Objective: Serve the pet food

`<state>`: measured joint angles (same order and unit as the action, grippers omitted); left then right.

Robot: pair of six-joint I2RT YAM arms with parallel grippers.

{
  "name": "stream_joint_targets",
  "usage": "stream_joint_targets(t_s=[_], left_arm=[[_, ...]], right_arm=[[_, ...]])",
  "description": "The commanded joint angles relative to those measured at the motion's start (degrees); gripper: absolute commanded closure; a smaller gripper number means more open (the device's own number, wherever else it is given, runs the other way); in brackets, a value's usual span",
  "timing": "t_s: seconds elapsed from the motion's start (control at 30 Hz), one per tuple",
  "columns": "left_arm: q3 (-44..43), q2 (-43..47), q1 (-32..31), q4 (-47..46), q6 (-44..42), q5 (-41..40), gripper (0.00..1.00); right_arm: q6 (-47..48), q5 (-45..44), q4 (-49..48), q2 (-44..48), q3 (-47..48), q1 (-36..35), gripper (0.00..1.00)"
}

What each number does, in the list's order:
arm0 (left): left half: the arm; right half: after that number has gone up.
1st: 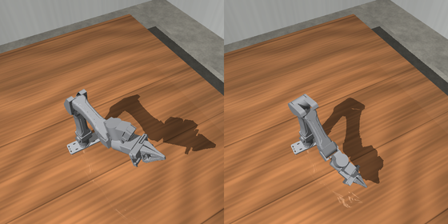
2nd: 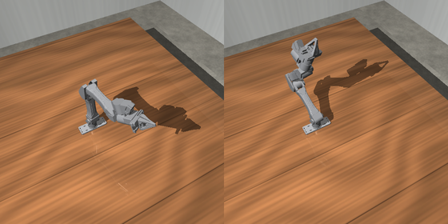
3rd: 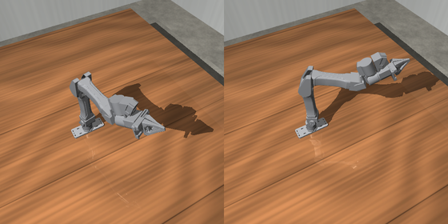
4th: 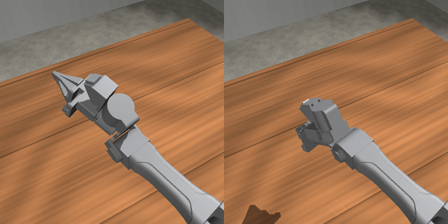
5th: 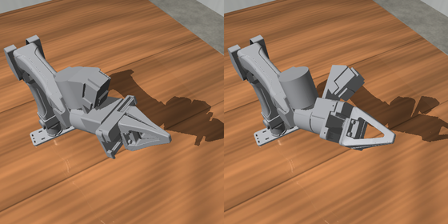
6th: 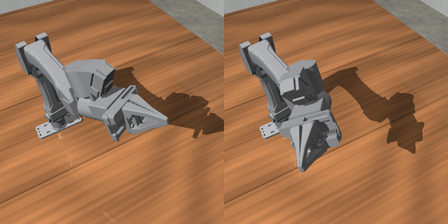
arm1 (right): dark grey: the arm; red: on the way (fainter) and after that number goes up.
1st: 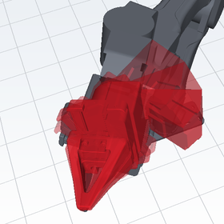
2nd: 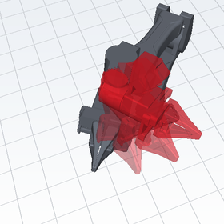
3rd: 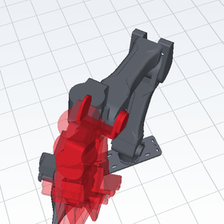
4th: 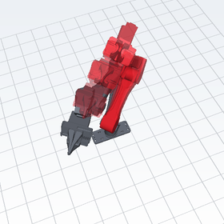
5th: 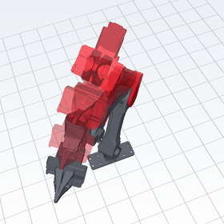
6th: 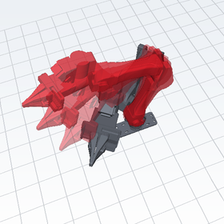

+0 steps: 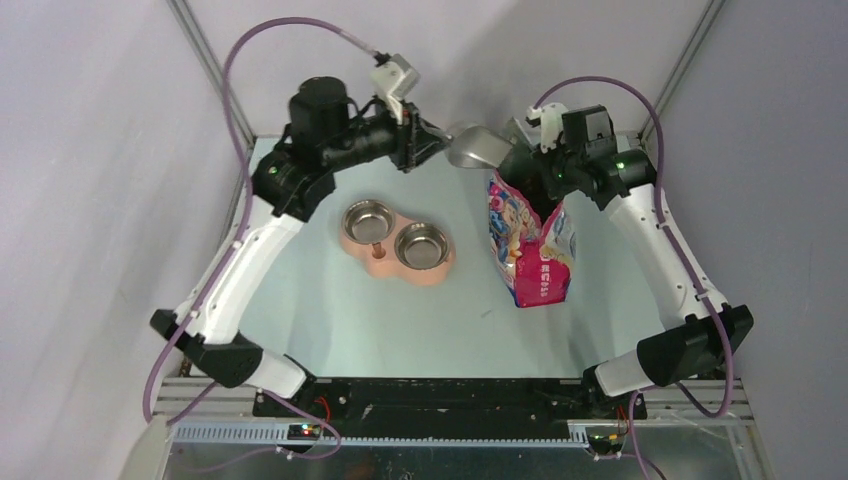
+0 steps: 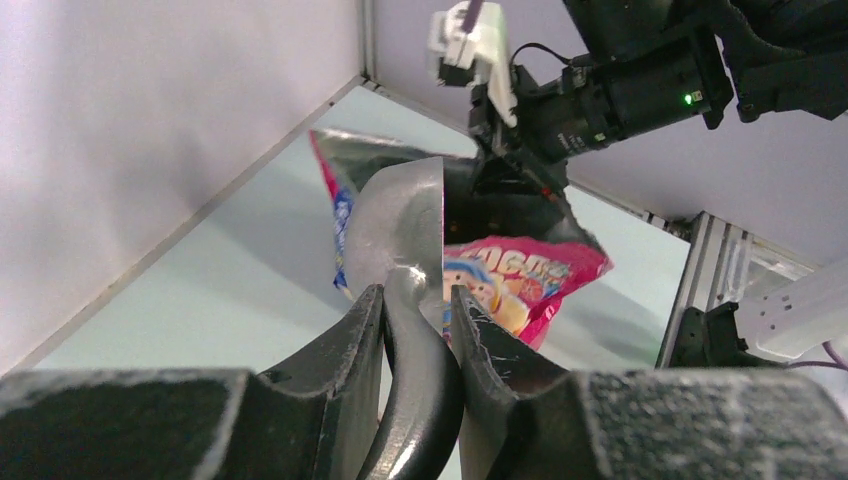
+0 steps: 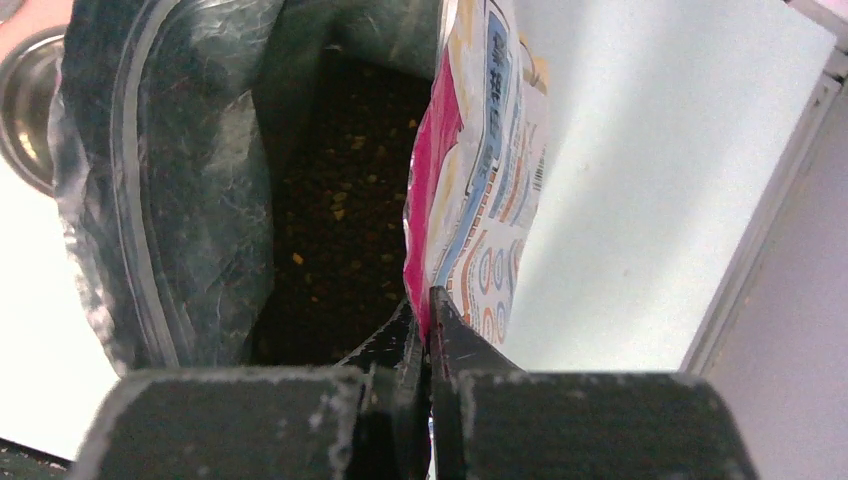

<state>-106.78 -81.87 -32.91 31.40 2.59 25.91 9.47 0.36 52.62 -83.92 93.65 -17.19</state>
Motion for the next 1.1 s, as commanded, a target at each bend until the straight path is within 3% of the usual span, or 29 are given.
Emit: stream_joint_targets(t_s=[0.0,0.2,0.43,0.53,0.73,0.9,1.07], left_arm=[[-3.34,-4.81,-4.7,-4.24,-4.99,-2.16,1.0],[-7.48,-13.25,-8.4,-4.68,-6.36,-7.33,1.0],[-8.82,-19.32,-11.47,0.69,-15.01,-12.78,1.0],[-10.16,-22.77,-11.6,2.19,-12.36,-14.79,1.0],[-22.0,-33.37,-11.83,9.28,-4.06,-15.89,1.0],[-31.53,-42.51,-12.63,14.39,-4.02,-17.46,1.0],[-33.35,-46.35,-13.52,17.75,-5.47,-20.2,1.0]], right_arm=[[-0.19,4.8,-4.97,2.91,4.93,-4.15,1.0],[-1.67,5.48,-4.94,5.21,4.49,-4.15,1.0],[-1.64,6.66,-6.03,6.82,4.04,-3.53,1.0],[-1.48,8.43,-6.45,7.21,3.82,-2.96,1.0],[-0.64,14.48,-7.63,9.08,2.29,-1.51,1.0],[-0.19,14.75,-9.98,10.06,1.24,-1.02,1.0],[-0.33,15.75,-10.68,10.74,-0.82,-0.12,1.0]])
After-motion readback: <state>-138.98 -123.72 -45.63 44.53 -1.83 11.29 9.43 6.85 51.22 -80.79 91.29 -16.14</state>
